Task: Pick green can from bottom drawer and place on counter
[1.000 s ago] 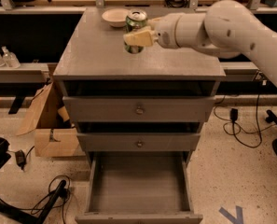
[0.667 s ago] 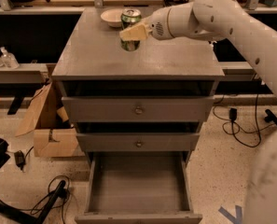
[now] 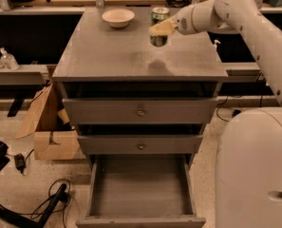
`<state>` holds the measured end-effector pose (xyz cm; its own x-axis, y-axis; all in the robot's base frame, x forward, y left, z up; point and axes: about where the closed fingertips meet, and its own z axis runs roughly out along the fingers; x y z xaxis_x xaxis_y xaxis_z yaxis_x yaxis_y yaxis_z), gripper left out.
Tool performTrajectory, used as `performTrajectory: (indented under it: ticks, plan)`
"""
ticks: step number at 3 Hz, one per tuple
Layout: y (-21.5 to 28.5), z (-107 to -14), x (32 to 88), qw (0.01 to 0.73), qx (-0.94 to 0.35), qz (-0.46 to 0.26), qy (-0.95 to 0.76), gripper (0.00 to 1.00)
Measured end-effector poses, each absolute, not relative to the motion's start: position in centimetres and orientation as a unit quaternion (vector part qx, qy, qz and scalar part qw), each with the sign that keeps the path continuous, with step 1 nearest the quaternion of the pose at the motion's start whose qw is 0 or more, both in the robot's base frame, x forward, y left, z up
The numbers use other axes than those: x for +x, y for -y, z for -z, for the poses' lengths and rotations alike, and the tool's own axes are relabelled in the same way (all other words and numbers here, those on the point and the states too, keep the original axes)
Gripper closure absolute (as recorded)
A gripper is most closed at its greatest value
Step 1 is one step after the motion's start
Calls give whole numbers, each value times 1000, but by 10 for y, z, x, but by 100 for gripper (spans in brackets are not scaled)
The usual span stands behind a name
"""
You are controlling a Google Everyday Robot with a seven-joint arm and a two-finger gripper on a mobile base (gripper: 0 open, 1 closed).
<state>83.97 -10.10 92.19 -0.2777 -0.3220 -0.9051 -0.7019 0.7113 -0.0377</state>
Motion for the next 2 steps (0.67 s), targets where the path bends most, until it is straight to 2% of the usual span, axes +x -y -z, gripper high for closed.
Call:
performTrajectory:
  ticks: [1,2]
  plan:
    - [144,-910,866,530,-283,-151,-785,100]
    - [160,-885,881,533,-263,-126,-795,100]
